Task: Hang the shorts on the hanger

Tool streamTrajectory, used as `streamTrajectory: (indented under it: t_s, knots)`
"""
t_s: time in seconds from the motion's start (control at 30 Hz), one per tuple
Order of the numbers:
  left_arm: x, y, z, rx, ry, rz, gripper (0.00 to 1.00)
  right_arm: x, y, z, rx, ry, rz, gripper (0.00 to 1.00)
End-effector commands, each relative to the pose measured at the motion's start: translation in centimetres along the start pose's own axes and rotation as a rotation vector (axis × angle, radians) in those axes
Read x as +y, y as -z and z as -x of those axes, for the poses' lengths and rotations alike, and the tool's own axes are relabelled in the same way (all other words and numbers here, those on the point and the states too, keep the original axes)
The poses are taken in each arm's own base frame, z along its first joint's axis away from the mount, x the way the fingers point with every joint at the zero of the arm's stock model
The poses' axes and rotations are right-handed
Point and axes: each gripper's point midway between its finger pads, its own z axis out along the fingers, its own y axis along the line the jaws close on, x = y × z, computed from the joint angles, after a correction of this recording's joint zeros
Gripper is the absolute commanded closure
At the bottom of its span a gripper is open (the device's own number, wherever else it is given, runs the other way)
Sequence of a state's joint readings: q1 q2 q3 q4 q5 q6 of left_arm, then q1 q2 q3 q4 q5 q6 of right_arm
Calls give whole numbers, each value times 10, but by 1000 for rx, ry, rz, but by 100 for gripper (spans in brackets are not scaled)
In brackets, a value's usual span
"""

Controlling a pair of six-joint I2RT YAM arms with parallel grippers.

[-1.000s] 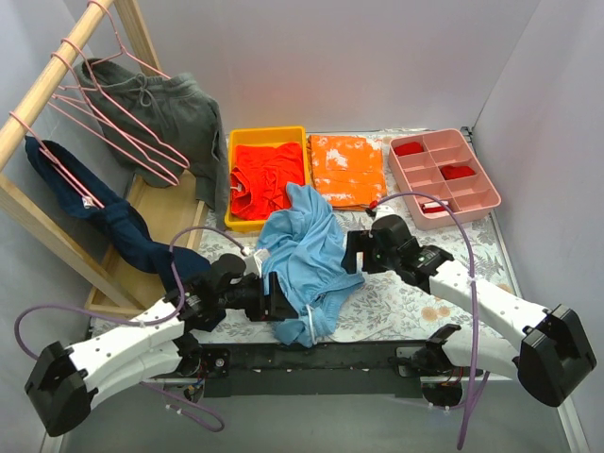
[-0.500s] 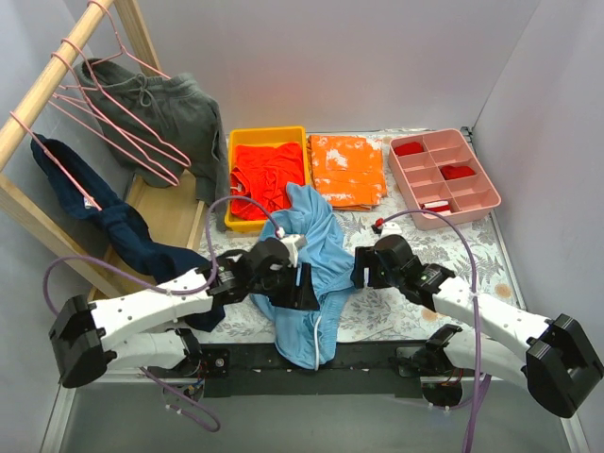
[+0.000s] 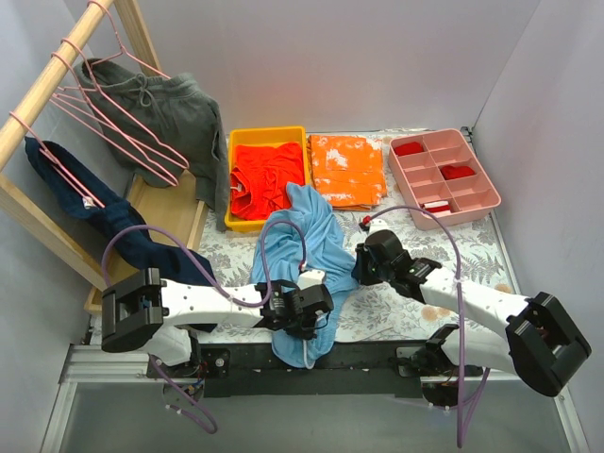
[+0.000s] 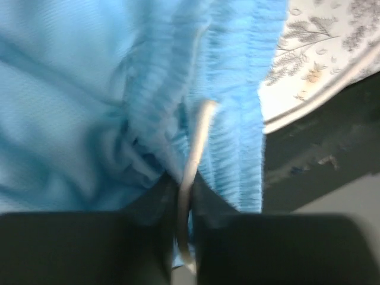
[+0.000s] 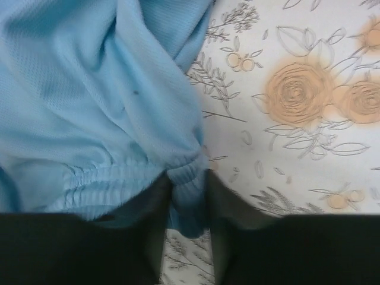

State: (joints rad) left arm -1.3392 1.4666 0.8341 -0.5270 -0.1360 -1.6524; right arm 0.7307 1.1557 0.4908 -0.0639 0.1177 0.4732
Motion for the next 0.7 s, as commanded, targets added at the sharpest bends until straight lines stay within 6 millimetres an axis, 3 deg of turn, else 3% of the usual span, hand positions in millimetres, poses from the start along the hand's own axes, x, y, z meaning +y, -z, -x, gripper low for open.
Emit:
streamTrajectory:
  t_s: [0.0, 0.03, 0.07, 0.1, 0.13, 0.17, 0.2, 0.23, 0.27, 0.3, 0.37, 0.4, 0.43, 0.47, 0.5, 0.63, 0.67]
  knots:
    - [25, 30, 45, -186, 55, 118, 100, 0, 35, 70, -161, -4, -104, 99]
    - [32, 39, 58, -220, 81, 130, 100, 4, 52, 104, -242, -16, -121, 99]
    - [35, 50, 68, -254, 89, 133, 100, 3, 64, 118, -275, -21, -133, 99]
    - [35, 74, 85, -315, 81, 118, 100, 5, 81, 133, -311, -21, -135, 99]
    - [38, 88, 102, -354, 96, 112, 100, 14, 105, 165, -395, -23, -125, 99]
    - [38, 99, 113, -381, 91, 105, 100, 18, 123, 180, -435, -25, -120, 99]
    - [32, 127, 135, -448, 52, 81, 100, 22, 136, 195, -473, -23, -112, 99]
    - [32, 142, 150, -489, 44, 87, 100, 23, 149, 206, -504, -27, -122, 99]
    - [30, 156, 161, -524, 22, 88, 100, 34, 179, 235, -584, -28, -96, 99]
    - [24, 189, 186, -606, -9, 86, 100, 36, 190, 242, -596, -25, -99, 99]
    - [20, 217, 208, -673, -43, 111, 100, 44, 234, 274, -697, -34, -86, 99]
    - [20, 230, 216, -700, -53, 126, 100, 45, 245, 281, -710, -31, -87, 99]
    - [18, 260, 234, -774, -67, 133, 100, 46, 256, 288, -732, -32, -88, 99]
    - [16, 270, 242, -803, -74, 137, 100, 52, 281, 302, -784, -37, -70, 99]
    - [14, 282, 250, -837, -81, 131, 100, 54, 293, 307, -806, -40, -60, 99]
    - [3, 337, 278, -970, -88, 92, 100, 67, 334, 319, -855, -39, 12, 99]
    - [3, 359, 285, -1021, -85, 89, 100, 70, 341, 321, -862, -39, 25, 99]
